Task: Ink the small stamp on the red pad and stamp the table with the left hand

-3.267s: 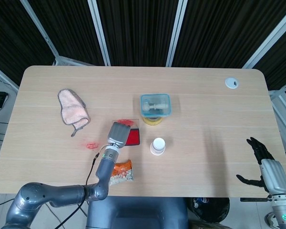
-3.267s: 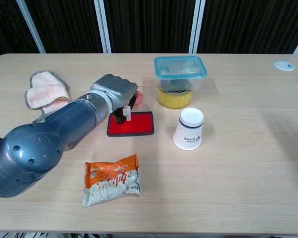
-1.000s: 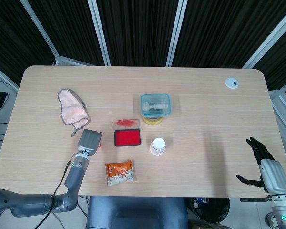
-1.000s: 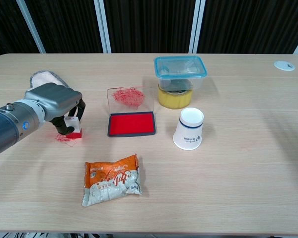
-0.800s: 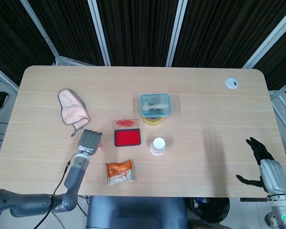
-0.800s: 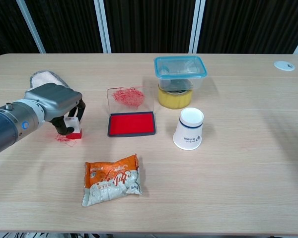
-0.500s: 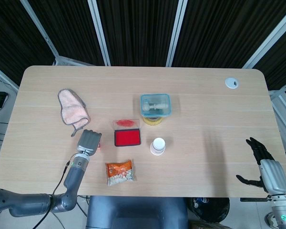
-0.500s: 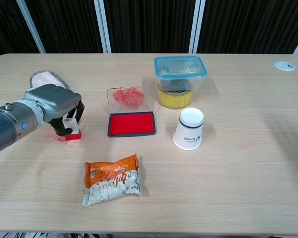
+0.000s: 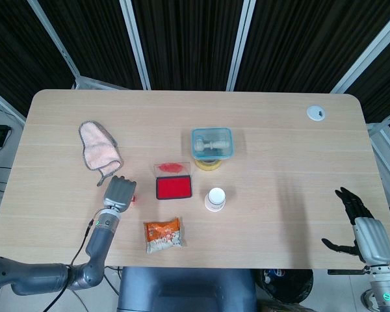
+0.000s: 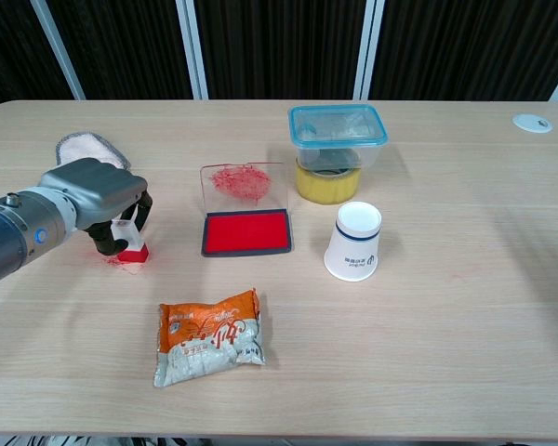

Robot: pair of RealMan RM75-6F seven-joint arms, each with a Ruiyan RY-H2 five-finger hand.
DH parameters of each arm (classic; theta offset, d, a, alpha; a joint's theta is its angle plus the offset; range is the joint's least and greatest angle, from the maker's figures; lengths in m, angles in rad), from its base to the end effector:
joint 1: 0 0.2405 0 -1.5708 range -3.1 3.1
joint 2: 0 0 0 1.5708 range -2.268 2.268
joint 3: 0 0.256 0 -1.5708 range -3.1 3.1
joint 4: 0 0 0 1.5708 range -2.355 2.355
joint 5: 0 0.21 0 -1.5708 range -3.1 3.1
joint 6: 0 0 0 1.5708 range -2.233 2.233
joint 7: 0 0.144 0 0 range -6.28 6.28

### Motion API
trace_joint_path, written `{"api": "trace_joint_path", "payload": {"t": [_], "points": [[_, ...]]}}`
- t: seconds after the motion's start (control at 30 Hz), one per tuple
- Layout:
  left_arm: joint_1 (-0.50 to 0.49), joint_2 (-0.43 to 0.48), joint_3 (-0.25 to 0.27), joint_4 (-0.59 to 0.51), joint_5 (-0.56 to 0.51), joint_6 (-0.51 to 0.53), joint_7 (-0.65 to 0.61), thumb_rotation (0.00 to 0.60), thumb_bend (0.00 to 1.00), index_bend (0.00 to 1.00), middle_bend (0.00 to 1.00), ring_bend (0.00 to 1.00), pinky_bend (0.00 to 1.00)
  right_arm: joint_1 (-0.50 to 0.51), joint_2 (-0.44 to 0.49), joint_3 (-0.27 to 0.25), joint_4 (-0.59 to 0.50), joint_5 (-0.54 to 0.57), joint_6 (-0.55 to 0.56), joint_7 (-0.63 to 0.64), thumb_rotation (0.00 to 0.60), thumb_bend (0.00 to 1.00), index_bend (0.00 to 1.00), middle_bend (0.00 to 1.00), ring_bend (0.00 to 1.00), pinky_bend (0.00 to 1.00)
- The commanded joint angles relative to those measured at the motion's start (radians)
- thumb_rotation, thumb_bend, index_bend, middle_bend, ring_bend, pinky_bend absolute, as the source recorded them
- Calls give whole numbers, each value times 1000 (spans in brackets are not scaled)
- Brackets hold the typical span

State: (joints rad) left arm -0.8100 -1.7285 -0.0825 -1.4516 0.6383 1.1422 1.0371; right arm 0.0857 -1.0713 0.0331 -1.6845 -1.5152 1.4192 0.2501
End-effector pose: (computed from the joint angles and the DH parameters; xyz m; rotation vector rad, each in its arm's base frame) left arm -0.1688 0.3207 -0.0662 -1.8672 -0.7080 -0.3468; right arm -0.3030 -0.1763 0.1556 1.3355 -1.1744 1.0642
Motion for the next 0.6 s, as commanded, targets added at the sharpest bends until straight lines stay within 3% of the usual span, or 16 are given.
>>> {"api": "trace_joint_path", "payload": {"t": [0.03, 0.23, 0.4, 0.6], "points": [[-1, 1, 0, -2, -3, 0, 2, 600, 338, 427, 416, 321, 418, 0, 0, 0, 0, 0, 0, 0, 600, 176, 0, 0, 0, 185], [-4, 2, -1, -7, -19, 3, 18, 600, 305, 360, 344, 275, 373, 0, 1, 0, -1, 1, -1, 3, 600, 175, 0, 0, 0, 185], [-8, 6, -1, -15, -37, 9, 35, 600, 242, 244, 229, 179, 282, 0, 1, 0, -1, 0, -1, 3, 600, 176, 0, 0, 0, 185], [-4, 30, -8, -48, -24, 33, 26, 600, 200, 186, 179, 141, 241, 0, 1, -1, 0, -1, 0, 0, 600, 175, 0, 0, 0, 185]]}}
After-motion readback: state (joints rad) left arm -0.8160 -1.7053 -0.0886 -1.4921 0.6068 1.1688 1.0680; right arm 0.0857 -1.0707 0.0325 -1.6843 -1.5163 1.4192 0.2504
